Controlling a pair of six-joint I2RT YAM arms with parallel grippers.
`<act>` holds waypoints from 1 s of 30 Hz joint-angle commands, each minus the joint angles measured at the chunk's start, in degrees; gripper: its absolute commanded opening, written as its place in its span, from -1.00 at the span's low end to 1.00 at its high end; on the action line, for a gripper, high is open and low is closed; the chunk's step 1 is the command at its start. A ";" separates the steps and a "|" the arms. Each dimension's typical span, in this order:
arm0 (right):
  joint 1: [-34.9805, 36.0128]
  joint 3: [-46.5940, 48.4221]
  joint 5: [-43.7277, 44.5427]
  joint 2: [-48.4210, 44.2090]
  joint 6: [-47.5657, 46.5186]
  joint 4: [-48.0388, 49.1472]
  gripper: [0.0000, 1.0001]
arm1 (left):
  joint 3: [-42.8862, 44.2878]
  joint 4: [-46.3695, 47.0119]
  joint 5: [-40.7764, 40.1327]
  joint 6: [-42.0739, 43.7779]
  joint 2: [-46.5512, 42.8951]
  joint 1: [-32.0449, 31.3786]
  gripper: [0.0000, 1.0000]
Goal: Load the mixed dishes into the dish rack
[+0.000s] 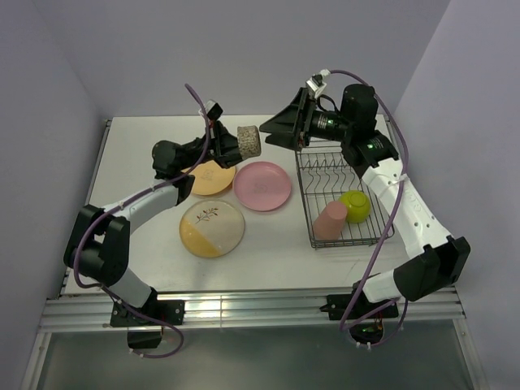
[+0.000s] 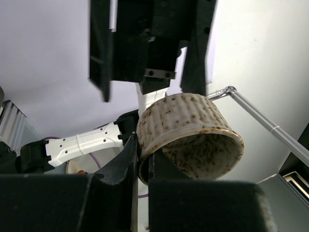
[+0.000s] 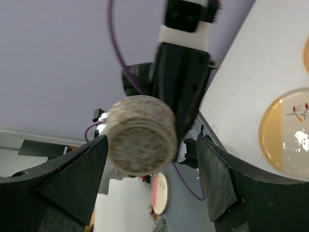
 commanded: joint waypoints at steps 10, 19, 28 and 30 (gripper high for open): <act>4.72 5.26 -10.00 2.30 -6.13 8.92 0.62 | -5.28 8.66 -3.92 -20.37 -1.00 -0.49 -1.00; 8.50 7.83 -1.31 3.18 -32.33 -12.31 0.64 | -5.46 10.50 -5.15 -22.64 -0.21 -1.28 -0.99; 8.86 5.80 2.05 3.97 -40.53 -12.26 0.70 | -5.72 12.61 -6.12 -23.97 -0.21 -2.25 -1.00; 8.68 5.80 -1.80 4.93 -38.69 -10.49 0.71 | -5.81 15.06 -7.52 -25.80 -0.04 -2.78 -0.99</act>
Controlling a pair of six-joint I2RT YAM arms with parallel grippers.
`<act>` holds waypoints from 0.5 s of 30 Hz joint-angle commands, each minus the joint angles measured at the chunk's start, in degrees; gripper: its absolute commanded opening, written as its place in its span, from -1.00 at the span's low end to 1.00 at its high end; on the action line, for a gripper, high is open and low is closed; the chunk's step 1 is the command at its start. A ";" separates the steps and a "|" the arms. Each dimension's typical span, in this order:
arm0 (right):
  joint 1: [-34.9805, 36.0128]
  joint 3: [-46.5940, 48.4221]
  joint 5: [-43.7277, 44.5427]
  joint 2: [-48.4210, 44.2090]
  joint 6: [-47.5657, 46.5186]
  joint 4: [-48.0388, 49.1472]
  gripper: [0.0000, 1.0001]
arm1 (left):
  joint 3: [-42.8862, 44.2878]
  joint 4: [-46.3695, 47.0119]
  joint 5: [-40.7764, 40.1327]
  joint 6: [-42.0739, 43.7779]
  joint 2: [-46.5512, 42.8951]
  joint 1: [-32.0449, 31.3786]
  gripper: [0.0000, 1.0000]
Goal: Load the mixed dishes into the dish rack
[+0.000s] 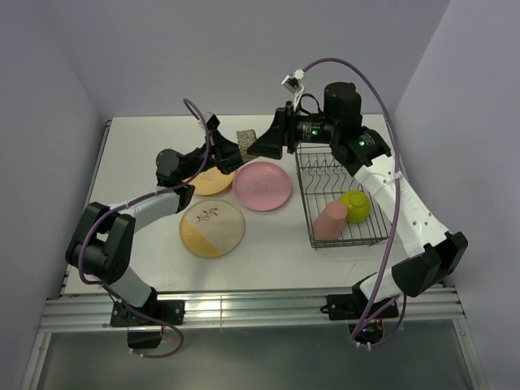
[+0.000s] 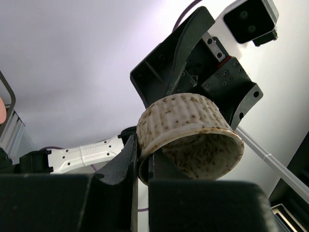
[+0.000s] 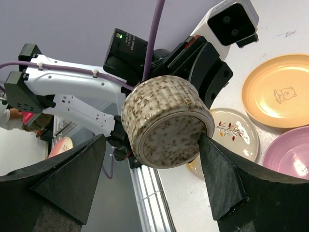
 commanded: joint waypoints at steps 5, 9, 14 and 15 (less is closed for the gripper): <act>0.72 -2.39 -8.07 2.14 1.28 3.91 0.73 | 2.63 16.77 -4.30 -28.50 -0.82 -4.18 -1.00; -0.51 -6.61 -11.50 0.39 5.76 8.56 0.73 | 4.83 17.66 -4.39 -29.64 -0.91 -4.80 -1.00; -1.64 -7.24 -11.33 -0.32 6.74 9.19 0.73 | 4.49 17.84 -5.00 -30.26 -1.43 -4.98 -1.00; -1.82 -7.24 -11.50 -0.23 6.83 8.93 0.73 | 4.22 17.92 -4.92 -30.26 -1.61 -4.98 -1.00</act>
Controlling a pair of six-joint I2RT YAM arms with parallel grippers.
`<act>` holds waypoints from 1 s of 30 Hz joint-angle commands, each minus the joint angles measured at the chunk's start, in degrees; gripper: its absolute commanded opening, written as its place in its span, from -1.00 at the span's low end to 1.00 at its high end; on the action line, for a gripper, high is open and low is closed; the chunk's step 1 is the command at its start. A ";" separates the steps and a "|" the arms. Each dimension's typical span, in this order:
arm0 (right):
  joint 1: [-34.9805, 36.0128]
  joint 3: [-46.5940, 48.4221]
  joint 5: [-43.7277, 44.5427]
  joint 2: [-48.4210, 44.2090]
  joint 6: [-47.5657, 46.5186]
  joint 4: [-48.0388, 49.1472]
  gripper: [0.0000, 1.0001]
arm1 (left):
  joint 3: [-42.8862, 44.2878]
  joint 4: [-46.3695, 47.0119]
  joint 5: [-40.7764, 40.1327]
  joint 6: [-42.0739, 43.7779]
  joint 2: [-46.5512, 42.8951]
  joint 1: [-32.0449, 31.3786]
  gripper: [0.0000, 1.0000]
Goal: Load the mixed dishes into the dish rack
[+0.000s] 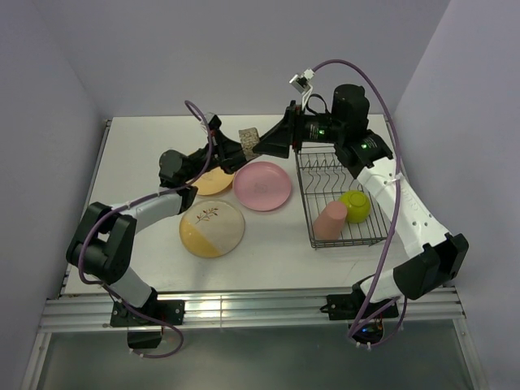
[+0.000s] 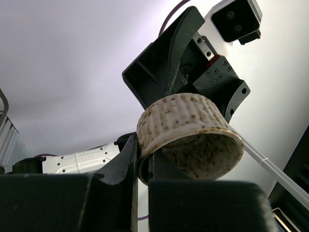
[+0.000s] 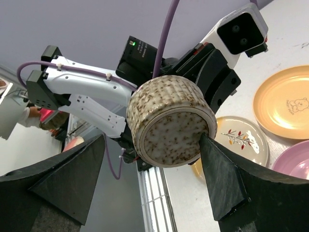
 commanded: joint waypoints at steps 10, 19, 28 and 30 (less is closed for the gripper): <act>0.82 2.65 4.73 2.31 -5.78 -12.57 0.73 | 4.22 17.90 -1.15 -30.15 -2.36 -3.84 -1.00; 0.29 3.52 7.55 2.31 -8.24 -15.65 0.73 | 3.96 17.90 -0.89 -30.15 -3.06 -3.93 -1.00; -1.29 3.71 10.46 0.03 -9.48 -17.68 0.74 | 3.87 17.72 -0.54 -30.06 -3.15 -3.84 -1.00; -1.47 2.12 8.35 -0.15 -8.25 -16.45 0.73 | 4.48 17.72 -0.54 -29.80 -2.97 -3.84 -1.00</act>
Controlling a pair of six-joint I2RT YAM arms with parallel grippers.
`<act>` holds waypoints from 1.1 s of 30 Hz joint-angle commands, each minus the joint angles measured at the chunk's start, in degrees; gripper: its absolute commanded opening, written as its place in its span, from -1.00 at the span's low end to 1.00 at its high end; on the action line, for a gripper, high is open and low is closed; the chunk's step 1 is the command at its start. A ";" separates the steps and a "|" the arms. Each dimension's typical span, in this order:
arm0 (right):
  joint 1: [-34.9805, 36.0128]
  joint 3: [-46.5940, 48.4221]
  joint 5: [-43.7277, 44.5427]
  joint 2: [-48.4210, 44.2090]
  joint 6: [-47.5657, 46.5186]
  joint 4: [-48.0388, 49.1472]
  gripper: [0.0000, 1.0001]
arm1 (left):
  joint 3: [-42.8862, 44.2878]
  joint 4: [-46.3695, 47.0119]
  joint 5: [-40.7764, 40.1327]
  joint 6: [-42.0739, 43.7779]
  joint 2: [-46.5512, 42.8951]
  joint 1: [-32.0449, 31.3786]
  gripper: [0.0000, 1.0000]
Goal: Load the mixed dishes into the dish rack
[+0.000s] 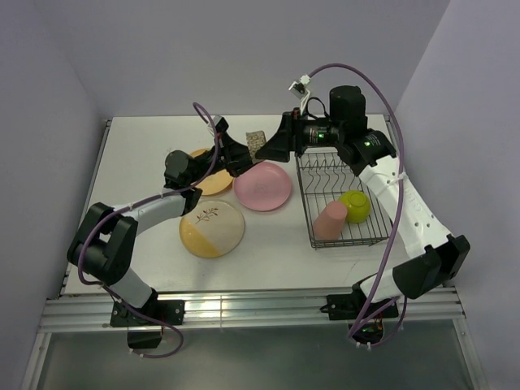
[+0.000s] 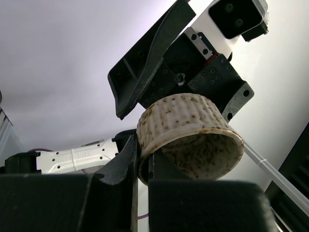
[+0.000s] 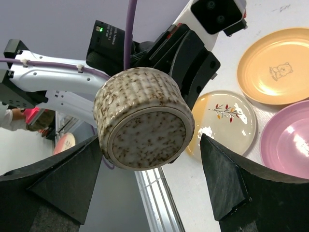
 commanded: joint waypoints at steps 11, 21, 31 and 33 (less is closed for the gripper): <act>-2.83 -2.85 -13.40 2.88 14.01 19.83 0.71 | 3.63 21.99 -1.25 -31.82 -2.56 -2.27 -1.00; -3.18 -1.97 -9.19 2.09 12.01 18.18 0.66 | 2.84 22.26 -1.60 -32.00 -2.73 -2.36 -1.00; -3.54 -1.79 -6.81 1.91 11.56 18.60 0.66 | 3.19 22.35 -1.42 -32.08 -2.47 -2.71 -1.00; -3.54 -1.88 -7.16 2.00 12.35 20.88 0.70 | 2.93 22.52 -1.51 -32.17 -2.56 -2.71 -1.00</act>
